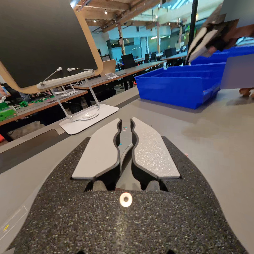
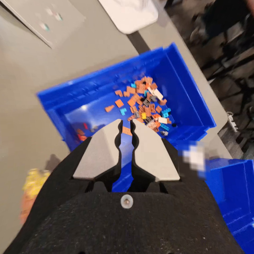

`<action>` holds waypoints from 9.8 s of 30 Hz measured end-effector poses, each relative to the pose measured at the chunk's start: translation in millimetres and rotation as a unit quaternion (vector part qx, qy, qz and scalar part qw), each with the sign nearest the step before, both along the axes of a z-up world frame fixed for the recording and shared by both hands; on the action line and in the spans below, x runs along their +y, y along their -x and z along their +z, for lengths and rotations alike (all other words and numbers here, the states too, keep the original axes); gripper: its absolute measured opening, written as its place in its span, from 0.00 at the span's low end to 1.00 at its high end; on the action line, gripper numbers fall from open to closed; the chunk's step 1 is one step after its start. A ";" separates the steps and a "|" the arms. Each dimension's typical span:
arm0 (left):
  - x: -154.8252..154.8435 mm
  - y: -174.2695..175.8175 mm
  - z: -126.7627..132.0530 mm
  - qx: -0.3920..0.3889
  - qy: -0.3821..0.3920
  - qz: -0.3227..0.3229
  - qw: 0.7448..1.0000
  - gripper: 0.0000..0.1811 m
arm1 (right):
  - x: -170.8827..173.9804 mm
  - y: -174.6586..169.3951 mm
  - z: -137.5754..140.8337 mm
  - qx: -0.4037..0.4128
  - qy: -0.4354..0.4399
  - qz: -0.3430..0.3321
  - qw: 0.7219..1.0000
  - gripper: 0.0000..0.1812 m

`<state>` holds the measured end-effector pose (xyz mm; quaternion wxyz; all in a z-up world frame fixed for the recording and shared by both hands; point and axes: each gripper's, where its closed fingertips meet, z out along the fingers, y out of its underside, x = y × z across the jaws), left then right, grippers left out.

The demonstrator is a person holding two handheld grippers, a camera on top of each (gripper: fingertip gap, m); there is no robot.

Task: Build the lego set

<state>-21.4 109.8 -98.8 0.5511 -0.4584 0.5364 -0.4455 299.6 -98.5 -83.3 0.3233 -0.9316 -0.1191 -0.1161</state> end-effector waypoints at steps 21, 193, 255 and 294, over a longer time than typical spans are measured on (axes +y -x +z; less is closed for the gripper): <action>-65.7 -2.8 -16.8 0.039 0.050 -0.122 0.991 0.07 | 51.7 -24.0 -46.1 -0.015 0.088 -0.013 0.996 0.07; -102.7 40.0 -19.9 -0.011 -0.228 -0.152 0.962 0.15 | 112.5 376.7 -33.7 0.626 -0.039 0.253 0.737 0.05; -84.6 39.8 -97.5 0.264 -0.212 -0.162 0.927 0.09 | 120.6 359.4 -106.0 0.391 0.015 0.174 0.904 0.02; -63.8 42.1 -111.1 0.375 -0.051 -0.146 0.914 0.05 | 118.8 345.5 -98.6 0.370 -0.029 0.205 0.906 0.05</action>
